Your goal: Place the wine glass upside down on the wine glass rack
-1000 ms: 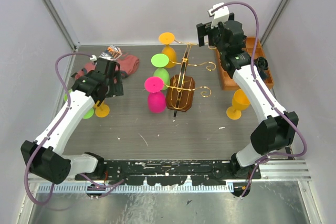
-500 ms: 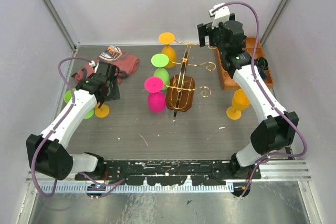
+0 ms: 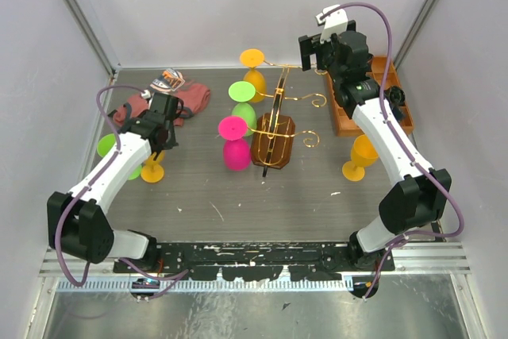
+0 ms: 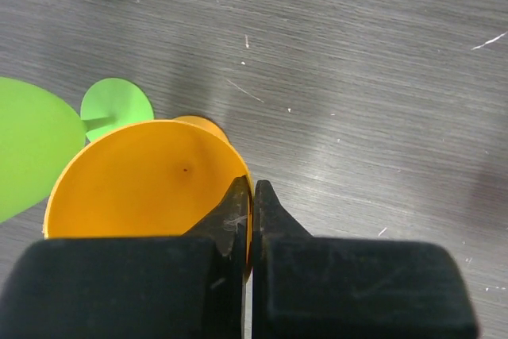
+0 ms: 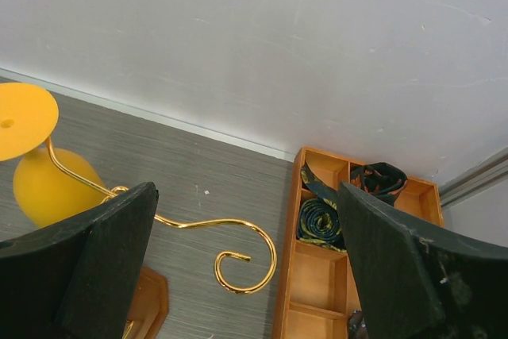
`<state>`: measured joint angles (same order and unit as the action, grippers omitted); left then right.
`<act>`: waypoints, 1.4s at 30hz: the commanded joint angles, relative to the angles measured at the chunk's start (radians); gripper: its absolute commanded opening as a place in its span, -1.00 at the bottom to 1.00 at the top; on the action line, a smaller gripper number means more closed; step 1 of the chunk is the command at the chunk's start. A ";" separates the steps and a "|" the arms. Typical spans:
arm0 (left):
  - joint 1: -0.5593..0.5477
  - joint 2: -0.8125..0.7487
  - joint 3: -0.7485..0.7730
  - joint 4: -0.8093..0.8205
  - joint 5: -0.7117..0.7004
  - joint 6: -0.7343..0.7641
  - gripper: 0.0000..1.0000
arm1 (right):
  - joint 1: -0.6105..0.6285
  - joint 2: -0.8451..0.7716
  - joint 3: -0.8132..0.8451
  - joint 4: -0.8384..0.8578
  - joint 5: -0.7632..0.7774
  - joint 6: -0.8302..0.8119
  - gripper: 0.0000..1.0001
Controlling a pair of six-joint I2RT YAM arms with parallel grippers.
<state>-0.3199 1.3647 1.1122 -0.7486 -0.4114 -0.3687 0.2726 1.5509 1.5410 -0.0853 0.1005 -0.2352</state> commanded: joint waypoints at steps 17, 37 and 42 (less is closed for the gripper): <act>-0.013 0.000 0.407 0.576 0.035 0.383 -1.00 | -0.003 0.065 0.297 -0.257 -0.241 0.557 1.00; -0.358 0.160 0.060 2.066 0.207 0.833 -1.00 | 0.024 0.100 0.118 0.498 -0.600 1.476 0.82; -0.396 0.185 0.081 2.084 0.231 0.822 -1.00 | 0.048 0.173 0.115 0.652 -0.627 1.600 0.53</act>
<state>-0.6956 1.5448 1.1580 1.1709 -0.2058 0.4377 0.2985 1.6764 1.6508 0.3439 -0.4778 1.2030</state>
